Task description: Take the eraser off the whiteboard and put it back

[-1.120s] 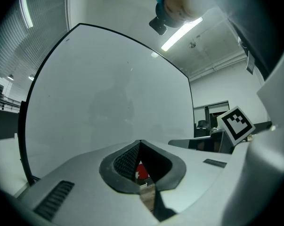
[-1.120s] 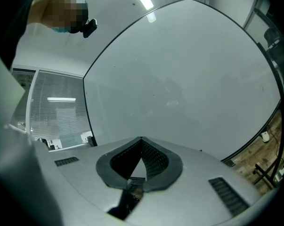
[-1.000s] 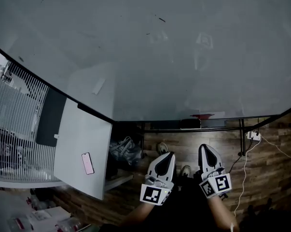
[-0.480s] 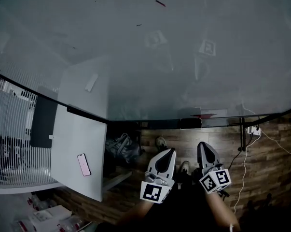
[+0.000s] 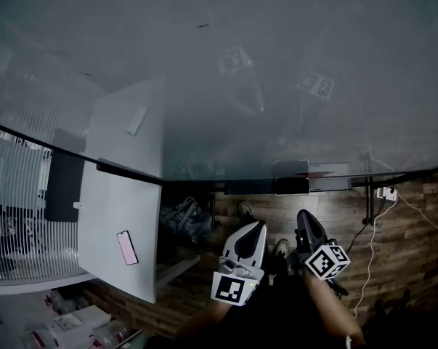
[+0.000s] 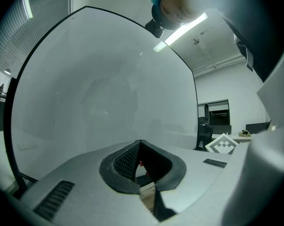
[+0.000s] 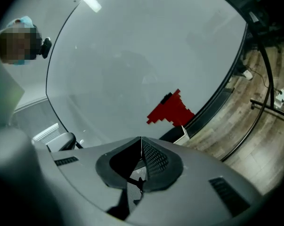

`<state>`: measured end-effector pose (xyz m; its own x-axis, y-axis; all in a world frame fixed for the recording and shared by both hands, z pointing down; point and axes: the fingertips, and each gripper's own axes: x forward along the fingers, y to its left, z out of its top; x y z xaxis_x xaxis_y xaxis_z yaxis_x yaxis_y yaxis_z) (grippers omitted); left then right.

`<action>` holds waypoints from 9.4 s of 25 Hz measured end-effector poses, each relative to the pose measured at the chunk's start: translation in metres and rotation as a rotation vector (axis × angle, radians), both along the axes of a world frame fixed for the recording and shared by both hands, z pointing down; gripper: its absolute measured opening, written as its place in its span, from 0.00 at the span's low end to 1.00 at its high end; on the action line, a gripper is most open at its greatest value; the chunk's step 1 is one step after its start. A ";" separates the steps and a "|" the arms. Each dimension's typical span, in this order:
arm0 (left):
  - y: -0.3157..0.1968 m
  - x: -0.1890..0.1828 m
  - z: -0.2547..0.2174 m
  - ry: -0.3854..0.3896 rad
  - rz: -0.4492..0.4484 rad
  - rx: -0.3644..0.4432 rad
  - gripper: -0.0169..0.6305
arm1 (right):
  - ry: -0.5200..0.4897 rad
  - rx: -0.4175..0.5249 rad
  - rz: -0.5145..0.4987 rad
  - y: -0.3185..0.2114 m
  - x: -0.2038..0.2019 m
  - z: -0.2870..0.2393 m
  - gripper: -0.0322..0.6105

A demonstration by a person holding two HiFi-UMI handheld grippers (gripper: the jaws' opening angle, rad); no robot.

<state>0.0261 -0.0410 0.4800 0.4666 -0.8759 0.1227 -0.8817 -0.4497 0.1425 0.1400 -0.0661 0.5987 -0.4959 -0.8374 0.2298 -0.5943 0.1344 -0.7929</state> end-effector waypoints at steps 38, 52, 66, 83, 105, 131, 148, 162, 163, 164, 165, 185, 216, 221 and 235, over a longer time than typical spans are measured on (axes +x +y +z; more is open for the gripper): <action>-0.010 -0.006 0.022 0.004 -0.003 -0.065 0.04 | -0.374 -0.289 0.132 -0.053 -0.016 0.085 0.37; -0.013 -0.007 0.028 0.000 0.006 -0.076 0.04 | -0.364 -0.309 0.165 -0.051 -0.014 0.090 0.30; -0.018 -0.011 0.026 0.019 0.002 -0.062 0.04 | -0.376 -0.291 0.154 -0.050 -0.020 0.083 0.29; -0.007 -0.008 0.007 0.054 -0.032 -0.010 0.04 | -0.359 -0.247 0.133 -0.044 -0.009 0.059 0.27; 0.021 0.014 -0.017 0.002 -0.037 0.101 0.04 | -0.059 -0.006 0.015 -0.018 0.014 -0.009 0.26; 0.041 0.003 -0.053 0.022 -0.042 0.105 0.04 | 0.366 0.297 -0.076 0.025 0.003 -0.105 0.27; 0.056 -0.036 -0.065 0.012 -0.038 0.101 0.04 | 0.384 0.352 -0.042 0.053 -0.024 -0.149 0.26; 0.071 -0.039 -0.067 0.013 -0.001 0.110 0.04 | 0.478 0.391 -0.024 0.087 -0.021 -0.160 0.27; 0.071 -0.040 -0.066 0.006 0.005 0.109 0.04 | 0.478 0.388 -0.022 0.088 -0.021 -0.159 0.27; 0.072 -0.042 -0.065 -0.004 0.008 0.108 0.04 | 0.479 0.385 -0.020 0.089 -0.021 -0.159 0.27; 0.072 -0.044 -0.064 -0.007 0.007 0.106 0.04 | 0.481 0.383 -0.016 0.089 -0.021 -0.160 0.27; 0.081 -0.053 -0.068 0.002 0.031 0.128 0.04 | 0.488 0.391 0.018 0.100 -0.025 -0.166 0.27; 0.100 -0.110 -0.049 0.075 -0.024 0.104 0.04 | 0.480 0.386 -0.009 0.120 -0.090 -0.154 0.27; 0.089 -0.118 -0.048 0.067 -0.044 0.103 0.04 | 0.398 0.376 0.006 0.103 -0.100 -0.152 0.27; 0.039 -0.113 -0.031 0.076 -0.082 0.078 0.04 | 0.360 0.273 0.000 0.046 -0.097 -0.091 0.27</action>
<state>-0.0868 -0.0024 0.4487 0.3987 -0.9169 0.0199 -0.9038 -0.3891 0.1783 0.0434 -0.0204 0.5074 -0.4253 -0.8911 0.1586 -0.8255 0.3101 -0.4716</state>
